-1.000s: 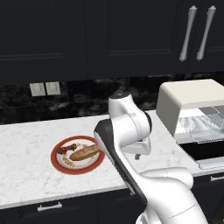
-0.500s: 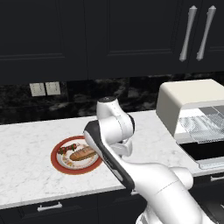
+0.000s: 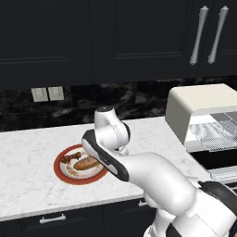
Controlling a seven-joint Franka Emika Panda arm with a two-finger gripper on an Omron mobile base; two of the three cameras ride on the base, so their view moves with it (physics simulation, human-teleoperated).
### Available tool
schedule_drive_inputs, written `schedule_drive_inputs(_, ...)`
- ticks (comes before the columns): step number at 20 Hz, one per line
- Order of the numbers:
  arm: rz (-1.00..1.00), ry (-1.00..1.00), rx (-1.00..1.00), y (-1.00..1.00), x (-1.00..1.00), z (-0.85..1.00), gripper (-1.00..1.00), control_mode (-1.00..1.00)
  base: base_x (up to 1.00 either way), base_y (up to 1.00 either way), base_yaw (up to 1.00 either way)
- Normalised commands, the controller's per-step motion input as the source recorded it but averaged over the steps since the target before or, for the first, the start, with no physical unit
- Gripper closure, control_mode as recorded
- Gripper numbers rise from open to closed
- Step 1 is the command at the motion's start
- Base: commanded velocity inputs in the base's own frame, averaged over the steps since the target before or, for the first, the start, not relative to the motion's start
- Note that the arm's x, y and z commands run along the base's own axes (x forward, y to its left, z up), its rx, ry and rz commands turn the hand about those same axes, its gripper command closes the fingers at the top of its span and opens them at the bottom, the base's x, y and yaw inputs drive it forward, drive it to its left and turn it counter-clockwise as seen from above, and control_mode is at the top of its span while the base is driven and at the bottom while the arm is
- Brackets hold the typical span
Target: Pick up the kebab skewer and baguette bread, and place them inside the toaster oven. Close the toaster oven door and start by setting the timer.
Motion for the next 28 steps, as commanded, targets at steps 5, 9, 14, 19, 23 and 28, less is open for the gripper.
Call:
schedule_drive_inputs(5,0.00,0.00,0.00,0.22,0.24,-0.25,-1.00,-1.00,0.00,0.00,0.00)
schedule_drive_inputs(9,0.00,0.00,0.00,0.20,0.19,-0.01,-1.00,-1.00,0.00,0.00,0.00)
schedule_drive_inputs(14,0.00,0.00,0.00,0.15,0.13,0.00,-1.00,-1.00,0.00,0.00,0.00)
schedule_drive_inputs(19,0.00,0.00,0.01,0.19,0.18,0.00,-1.00,-1.00,0.00,0.00,0.00)
schedule_drive_inputs(23,-0.02,0.00,0.06,0.17,0.26,-0.09,-1.00,-1.00,0.00,0.00,0.00)
schedule_drive_inputs(28,-0.15,-0.02,0.10,0.00,0.16,-0.35,-1.00,-1.00,0.00,0.00,0.00)
